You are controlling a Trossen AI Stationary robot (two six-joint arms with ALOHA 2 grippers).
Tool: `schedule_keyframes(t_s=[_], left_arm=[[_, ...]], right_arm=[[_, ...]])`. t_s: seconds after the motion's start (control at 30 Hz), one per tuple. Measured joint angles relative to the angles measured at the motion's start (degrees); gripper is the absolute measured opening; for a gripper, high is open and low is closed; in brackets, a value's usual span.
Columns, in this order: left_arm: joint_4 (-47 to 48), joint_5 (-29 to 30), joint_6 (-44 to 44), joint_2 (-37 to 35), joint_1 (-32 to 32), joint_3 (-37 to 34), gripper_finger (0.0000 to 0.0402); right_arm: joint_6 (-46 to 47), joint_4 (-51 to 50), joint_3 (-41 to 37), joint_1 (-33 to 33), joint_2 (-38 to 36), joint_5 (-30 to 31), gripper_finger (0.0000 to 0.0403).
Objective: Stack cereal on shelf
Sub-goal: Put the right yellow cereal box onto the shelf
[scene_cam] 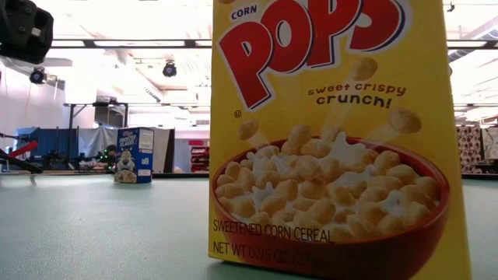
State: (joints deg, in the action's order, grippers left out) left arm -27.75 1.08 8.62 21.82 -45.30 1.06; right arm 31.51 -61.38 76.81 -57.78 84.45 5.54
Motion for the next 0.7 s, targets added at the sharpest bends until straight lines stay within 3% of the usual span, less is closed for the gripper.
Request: schedule_keyframes(t_s=[0.2, 0.7], left_arm=[[0.0, 0.0, 0.0, 0.0, 0.0, 0.0, 0.0398], [0.0, 0.0, 0.0, 0.0, 0.0, 0.0, 0.0398]], right_arm=[[0.6, 0.3, -0.2, 0.0, 0.1, 0.3, 0.0306], [2.8, -3.3, 1.9, 0.3, 0.0, 0.5, 0.0391]])
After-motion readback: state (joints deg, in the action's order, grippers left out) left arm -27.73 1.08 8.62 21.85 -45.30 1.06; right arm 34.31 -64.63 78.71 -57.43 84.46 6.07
